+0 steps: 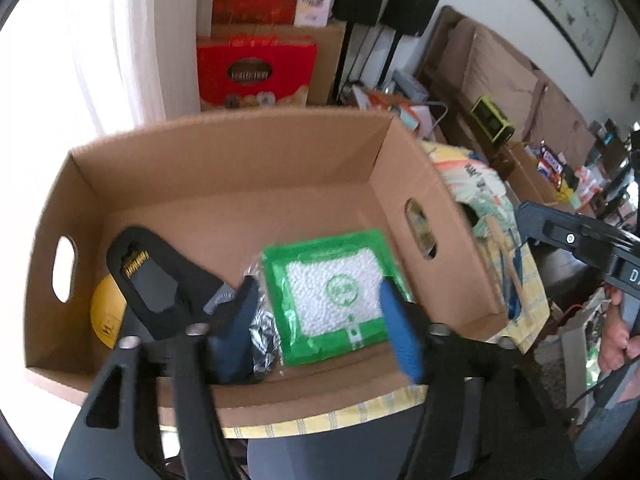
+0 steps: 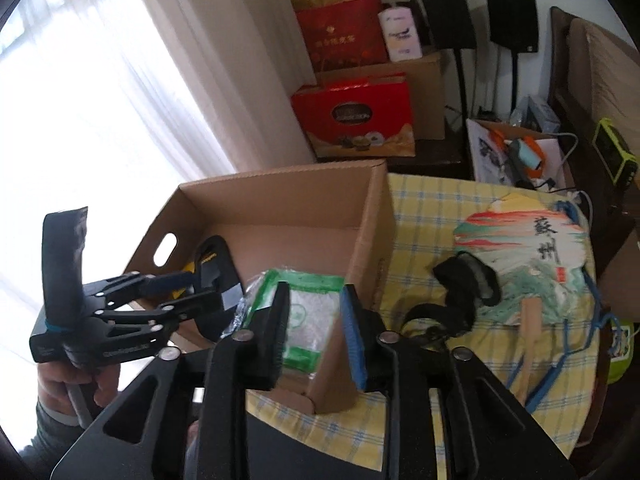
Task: Organize objects
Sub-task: 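Lift the green bag and carry it toward the cardboard box, then release the green bag into the box and withdraw both grippers toward the table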
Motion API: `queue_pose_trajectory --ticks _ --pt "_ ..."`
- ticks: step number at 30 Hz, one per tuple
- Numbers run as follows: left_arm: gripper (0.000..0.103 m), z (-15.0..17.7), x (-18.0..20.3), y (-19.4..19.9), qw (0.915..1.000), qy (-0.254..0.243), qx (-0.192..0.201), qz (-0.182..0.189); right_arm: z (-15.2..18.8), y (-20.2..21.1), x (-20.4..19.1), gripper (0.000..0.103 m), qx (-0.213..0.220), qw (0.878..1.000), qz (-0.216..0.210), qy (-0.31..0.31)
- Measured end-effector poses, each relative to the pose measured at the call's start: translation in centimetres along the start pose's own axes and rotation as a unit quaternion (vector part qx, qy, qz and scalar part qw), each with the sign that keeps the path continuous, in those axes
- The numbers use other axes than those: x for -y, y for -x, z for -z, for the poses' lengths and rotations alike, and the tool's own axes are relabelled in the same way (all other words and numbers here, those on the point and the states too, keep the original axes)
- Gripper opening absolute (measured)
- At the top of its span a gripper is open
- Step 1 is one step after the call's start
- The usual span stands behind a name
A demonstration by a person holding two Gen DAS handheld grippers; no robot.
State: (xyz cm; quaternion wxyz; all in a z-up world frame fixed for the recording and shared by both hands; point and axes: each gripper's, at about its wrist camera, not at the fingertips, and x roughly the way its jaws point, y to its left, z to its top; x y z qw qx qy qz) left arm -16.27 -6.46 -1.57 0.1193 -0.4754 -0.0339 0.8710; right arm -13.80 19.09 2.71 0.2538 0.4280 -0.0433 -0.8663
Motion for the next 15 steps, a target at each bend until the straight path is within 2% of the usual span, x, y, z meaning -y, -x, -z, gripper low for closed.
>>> queue_pose_trajectory --ticks 1,3,6,10,15 --pt "0.070 -0.1 0.6 0.3 1.0000 -0.005 0.008 -0.002 0.1 0.3 0.2 0.039 0.002 1.000 0.005 0.000" --pt "0.077 -0.4 1.7 1.1 0.9996 -0.013 0.024 -0.001 0.3 1.2 1.0 0.051 0.007 1.000 0.020 -0.003" --pt "0.083 -0.4 3.1 2.0 0.9989 -0.022 0.040 0.005 0.8 2.3 2.4 0.059 0.015 0.999 0.032 -0.014" --pt "0.086 -0.2 5.0 2.5 0.9974 -0.038 0.062 0.001 1.6 3.0 4.5 0.062 0.016 0.998 0.048 -0.031" --pt "0.090 -0.1 7.0 2.5 0.9963 -0.045 0.068 0.026 2.8 3.5 6.5 0.062 0.013 0.997 0.057 -0.049"
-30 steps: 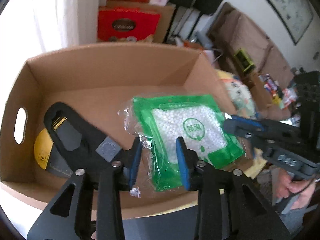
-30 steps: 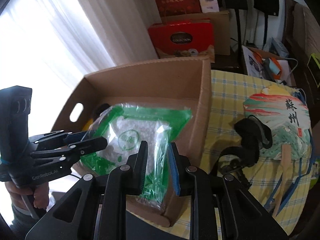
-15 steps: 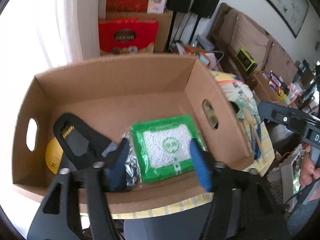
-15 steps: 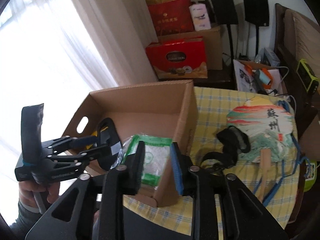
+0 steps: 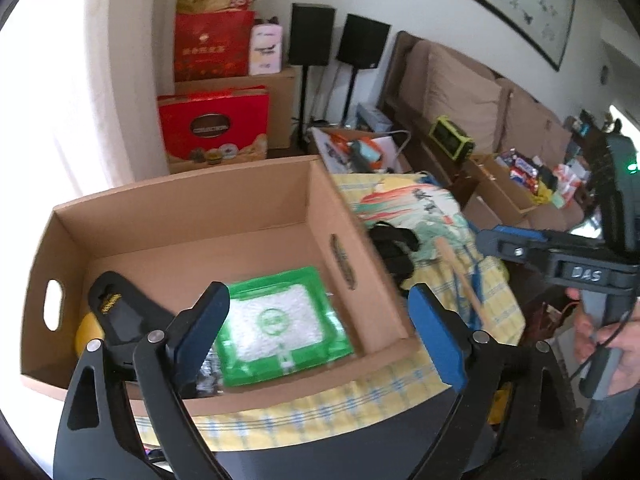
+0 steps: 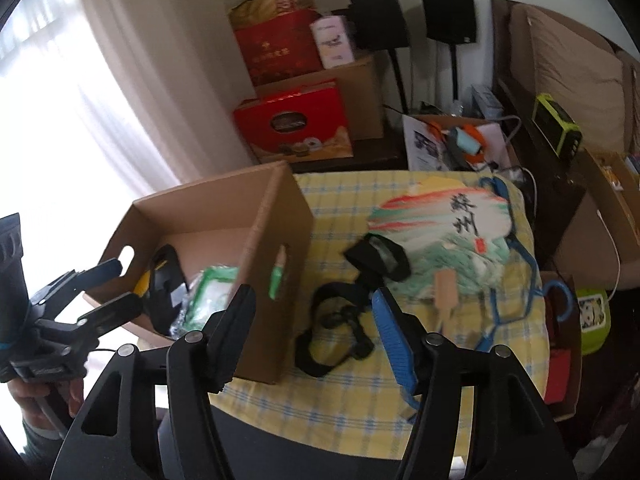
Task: Organize objects
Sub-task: 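Release the green bag into the box and withdraw both grippers toward the table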
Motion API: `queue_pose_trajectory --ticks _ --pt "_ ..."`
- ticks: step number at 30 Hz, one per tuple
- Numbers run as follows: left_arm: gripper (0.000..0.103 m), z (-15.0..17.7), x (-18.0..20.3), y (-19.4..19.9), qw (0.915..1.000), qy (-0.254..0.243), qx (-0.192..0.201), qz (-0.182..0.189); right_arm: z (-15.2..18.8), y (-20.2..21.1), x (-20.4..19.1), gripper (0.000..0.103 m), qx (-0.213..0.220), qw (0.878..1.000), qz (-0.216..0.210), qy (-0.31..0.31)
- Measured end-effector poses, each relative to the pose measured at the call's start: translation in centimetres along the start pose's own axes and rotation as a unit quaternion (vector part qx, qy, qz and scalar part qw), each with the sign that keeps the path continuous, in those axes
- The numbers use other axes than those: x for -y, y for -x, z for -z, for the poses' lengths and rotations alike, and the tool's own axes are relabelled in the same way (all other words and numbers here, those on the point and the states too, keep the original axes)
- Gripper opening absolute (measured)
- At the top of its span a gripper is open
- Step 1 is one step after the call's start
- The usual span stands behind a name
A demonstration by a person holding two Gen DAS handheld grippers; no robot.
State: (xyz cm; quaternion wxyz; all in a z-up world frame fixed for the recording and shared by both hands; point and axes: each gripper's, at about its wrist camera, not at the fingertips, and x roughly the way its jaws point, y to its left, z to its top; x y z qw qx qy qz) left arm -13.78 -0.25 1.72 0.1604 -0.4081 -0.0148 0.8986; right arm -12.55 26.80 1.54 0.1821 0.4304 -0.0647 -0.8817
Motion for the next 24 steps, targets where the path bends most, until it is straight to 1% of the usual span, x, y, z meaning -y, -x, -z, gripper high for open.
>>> queue_pose_trajectory --ticks 2,3,5,7,8,13,19,20,21,24 --pt "0.096 0.1 0.9 0.0 1.0000 -0.006 0.005 0.003 0.2 0.2 0.7 0.063 -0.001 1.000 0.006 -0.004" --pt "0.101 0.2 1.5 0.1 0.9999 -0.008 0.013 0.004 0.3 0.2 1.0 0.063 -0.002 1.000 0.009 -0.005" --pt "0.101 0.4 2.5 0.5 0.9996 -0.012 0.025 0.009 0.5 0.4 1.7 0.063 -0.002 1.000 0.014 -0.010" --pt "0.101 0.7 3.6 0.7 0.9992 -0.015 0.027 0.026 0.6 0.5 2.7 0.063 -0.003 1.000 0.018 -0.020" --pt "0.101 0.8 4.2 0.7 0.9988 -0.018 0.026 0.037 0.6 0.6 3.0 0.063 -0.003 1.000 0.019 -0.024" --pt "0.101 1.7 6.8 0.5 0.9975 -0.043 0.023 0.052 1.1 0.4 4.9 0.063 -0.008 0.999 0.028 -0.040" --pt "0.101 3.1 9.5 -0.8 0.9945 -0.059 0.008 0.087 2.0 0.3 6.3 0.063 -0.014 0.998 0.031 -0.049" --pt "0.101 3.4 9.9 -1.2 0.9938 -0.061 0.004 0.092 2.1 0.3 6.5 0.066 -0.014 0.998 0.032 -0.050" --pt "0.101 3.7 10.2 -1.4 0.9933 -0.062 0.002 0.097 2.2 0.2 6.6 0.071 -0.014 0.998 0.032 -0.051" --pt "0.101 4.4 11.1 -2.3 0.9927 -0.065 -0.006 0.101 2.4 0.0 7.0 0.081 -0.017 0.998 0.033 -0.052"
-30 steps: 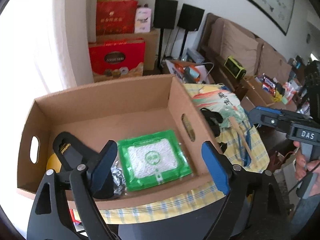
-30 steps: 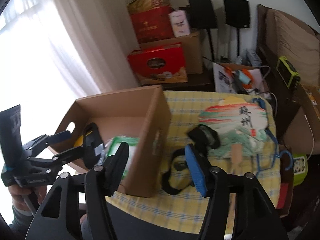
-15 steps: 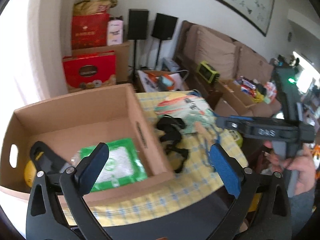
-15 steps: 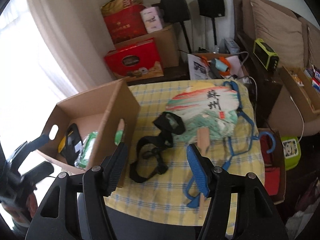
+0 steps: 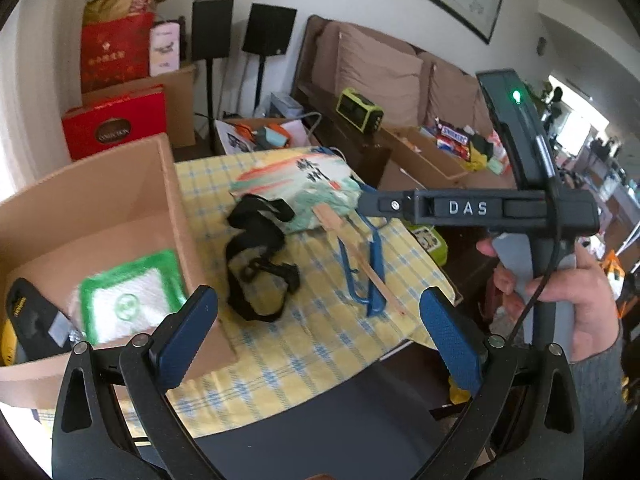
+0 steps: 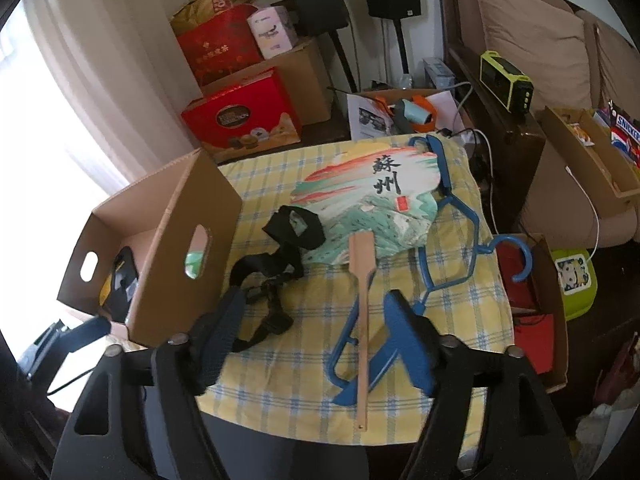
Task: Organize objects
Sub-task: 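Release the green bag into the box and withdraw both grippers toward the table, then close the left gripper on the metal clip of the black strap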
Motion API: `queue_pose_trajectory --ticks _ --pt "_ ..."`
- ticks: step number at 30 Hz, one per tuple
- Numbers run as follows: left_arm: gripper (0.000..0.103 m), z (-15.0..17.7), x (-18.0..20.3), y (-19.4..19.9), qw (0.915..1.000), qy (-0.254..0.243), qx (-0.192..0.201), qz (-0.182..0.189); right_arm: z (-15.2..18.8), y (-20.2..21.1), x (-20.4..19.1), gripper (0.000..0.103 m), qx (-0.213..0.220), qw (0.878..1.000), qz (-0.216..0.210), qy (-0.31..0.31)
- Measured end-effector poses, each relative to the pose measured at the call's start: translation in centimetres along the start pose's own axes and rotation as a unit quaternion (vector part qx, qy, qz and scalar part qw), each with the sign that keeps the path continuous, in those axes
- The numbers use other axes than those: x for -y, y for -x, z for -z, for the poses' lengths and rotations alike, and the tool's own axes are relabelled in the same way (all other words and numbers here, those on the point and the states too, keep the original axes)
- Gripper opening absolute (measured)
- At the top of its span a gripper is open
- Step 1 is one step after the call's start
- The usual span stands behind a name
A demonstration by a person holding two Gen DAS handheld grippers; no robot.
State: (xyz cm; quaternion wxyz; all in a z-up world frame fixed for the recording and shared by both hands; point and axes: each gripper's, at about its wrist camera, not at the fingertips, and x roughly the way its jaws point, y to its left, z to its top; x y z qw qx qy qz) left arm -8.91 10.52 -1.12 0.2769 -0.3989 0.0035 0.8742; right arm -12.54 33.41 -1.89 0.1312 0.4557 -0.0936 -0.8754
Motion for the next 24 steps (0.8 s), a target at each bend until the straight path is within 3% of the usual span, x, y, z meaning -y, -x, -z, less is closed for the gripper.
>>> queue_pose_trajectory --ticks 9,13,18,22,24 --pt "0.100 0.5 1.8 -2.8 0.9986 -0.027 -0.007 -0.045 0.2 -0.1 1.4 0.081 -0.003 1.000 -0.013 -0.016" --pt "0.079 0.2 2.6 -4.4 0.9966 -0.045 -0.026 -0.063 0.3 0.2 2.4 0.081 0.001 0.999 -0.018 -0.030" --pt "0.071 -1.1 3.6 -6.6 0.9931 -0.071 -0.050 -0.078 0.4 1.0 4.0 0.081 0.008 0.999 -0.021 -0.047" --pt "0.045 -2.4 3.3 -9.6 0.9878 -0.072 -0.107 -0.087 0.5 1.6 5.1 0.081 0.014 0.998 -0.020 -0.061" --pt "0.045 -2.9 3.0 -11.0 0.9845 -0.070 -0.134 -0.090 0.6 2.0 5.6 0.081 0.018 0.997 -0.020 -0.067"
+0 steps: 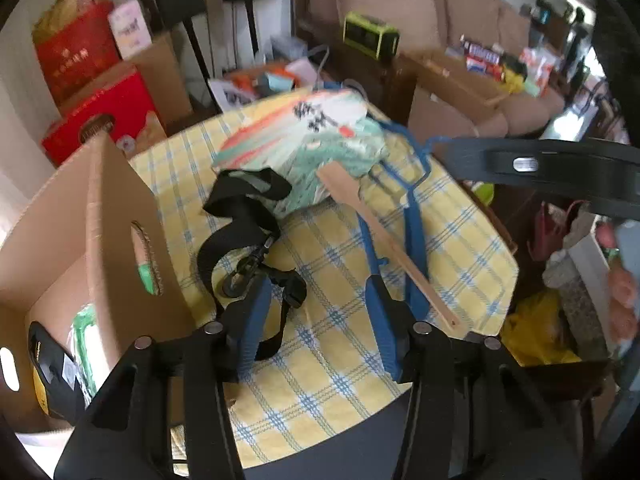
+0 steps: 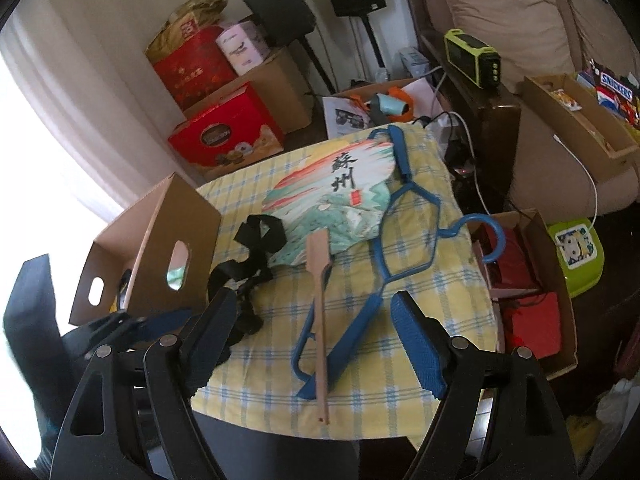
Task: Organize objects
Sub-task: 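Close the left gripper on the metal clip of the black strap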
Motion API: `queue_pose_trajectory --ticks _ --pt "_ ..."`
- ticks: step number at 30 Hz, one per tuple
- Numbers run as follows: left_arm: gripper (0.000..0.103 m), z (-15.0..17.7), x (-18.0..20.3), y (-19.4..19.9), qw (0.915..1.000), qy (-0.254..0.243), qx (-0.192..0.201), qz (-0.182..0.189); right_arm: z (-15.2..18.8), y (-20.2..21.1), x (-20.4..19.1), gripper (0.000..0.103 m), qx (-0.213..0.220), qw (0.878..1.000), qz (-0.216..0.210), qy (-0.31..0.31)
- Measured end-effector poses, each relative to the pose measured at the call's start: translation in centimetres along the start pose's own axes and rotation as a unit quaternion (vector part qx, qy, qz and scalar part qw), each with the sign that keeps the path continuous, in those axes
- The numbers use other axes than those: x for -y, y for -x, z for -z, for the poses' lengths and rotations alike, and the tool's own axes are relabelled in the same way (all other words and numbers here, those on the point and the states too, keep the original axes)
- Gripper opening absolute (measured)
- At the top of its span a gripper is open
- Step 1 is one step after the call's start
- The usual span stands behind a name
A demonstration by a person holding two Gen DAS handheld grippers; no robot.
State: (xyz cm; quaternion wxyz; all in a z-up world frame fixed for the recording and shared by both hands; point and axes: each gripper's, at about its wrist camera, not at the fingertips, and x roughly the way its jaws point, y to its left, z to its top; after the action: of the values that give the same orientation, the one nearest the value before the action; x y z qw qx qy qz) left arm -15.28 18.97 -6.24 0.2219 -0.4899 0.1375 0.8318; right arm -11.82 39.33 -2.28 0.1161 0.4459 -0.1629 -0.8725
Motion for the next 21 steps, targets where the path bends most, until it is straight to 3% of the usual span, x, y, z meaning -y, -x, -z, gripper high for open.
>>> queue_pose_trajectory --ticks 9,16,17,19,21 --pt "0.045 -0.9 -0.6 -3.5 0.9975 -0.003 -0.067 -0.023 0.3 0.0 1.7 0.081 -0.001 1.000 0.002 -0.017" --pt "0.045 -0.3 -1.1 -5.4 0.9961 0.009 -0.085 -0.021 0.6 -0.5 1.8 0.081 -0.006 1.000 -0.001 -0.016" --pt "0.042 -0.2 -1.1 -5.6 0.9960 0.010 -0.087 -0.020 0.6 -0.5 1.7 0.081 -0.007 1.000 -0.001 -0.016" --pt "0.010 0.0 -1.1 -5.9 0.9958 0.007 -0.089 -0.020 0.7 -0.6 1.6 0.081 -0.009 1.000 -0.002 -0.015" --pt "0.009 -0.1 -1.2 -5.9 0.9960 0.010 -0.087 -0.013 0.6 -0.7 1.5 0.081 -0.011 1.000 -0.003 -0.013"
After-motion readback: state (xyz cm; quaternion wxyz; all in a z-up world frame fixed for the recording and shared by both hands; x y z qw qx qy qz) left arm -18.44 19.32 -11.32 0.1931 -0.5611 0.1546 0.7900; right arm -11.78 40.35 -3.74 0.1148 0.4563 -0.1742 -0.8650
